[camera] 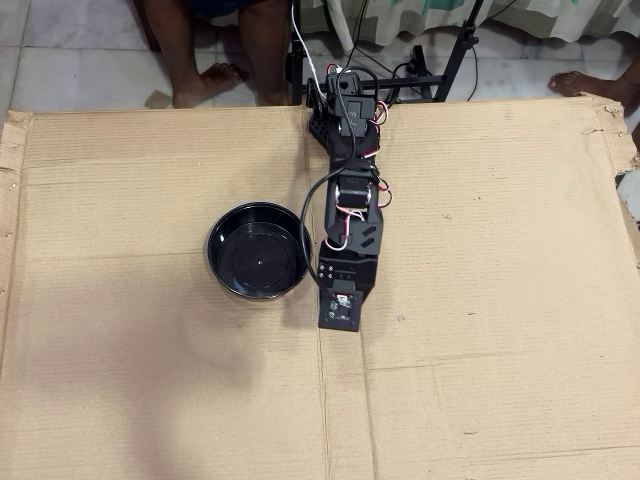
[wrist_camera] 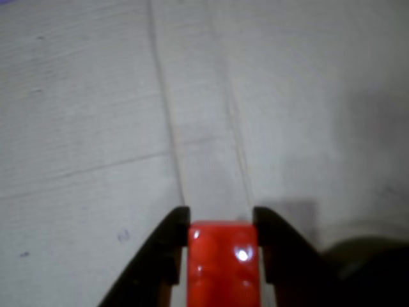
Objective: Grasp a lego block and put it in the bin.
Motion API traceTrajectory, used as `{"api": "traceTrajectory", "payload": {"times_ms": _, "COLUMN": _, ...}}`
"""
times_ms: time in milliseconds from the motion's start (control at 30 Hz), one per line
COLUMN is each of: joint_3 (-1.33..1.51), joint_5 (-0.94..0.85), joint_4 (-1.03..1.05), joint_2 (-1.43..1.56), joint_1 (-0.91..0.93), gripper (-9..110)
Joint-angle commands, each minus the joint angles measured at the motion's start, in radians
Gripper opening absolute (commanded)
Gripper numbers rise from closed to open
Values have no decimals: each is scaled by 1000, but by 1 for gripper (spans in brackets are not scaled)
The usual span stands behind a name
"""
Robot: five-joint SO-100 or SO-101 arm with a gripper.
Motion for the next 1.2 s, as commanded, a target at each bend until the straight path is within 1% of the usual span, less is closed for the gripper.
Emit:
{"api": "traceTrajectory", "payload": {"times_ms": 0, "joint_3": -6, "joint_5": 3, "joint_4": 46, "joint_2": 101, "joint_1": 38, "gripper": 0}}
{"api": "traceTrajectory", "payload": {"times_ms": 233, "joint_3": -6, "joint_5": 3, "joint_4": 155, "joint_2": 153, "joint_1": 118, "gripper": 0}}
{"api": "traceTrajectory", "payload": {"times_ms": 633, "joint_3": -6, "joint_5": 3, "joint_4": 285, "joint_2": 152, "joint_1": 218, "gripper": 0}}
{"api": "traceTrajectory", "payload": {"times_ms": 1167, "joint_3": -6, "joint_5": -8, "joint_4": 296, "joint_2": 147, "joint_1": 314, "gripper": 0}}
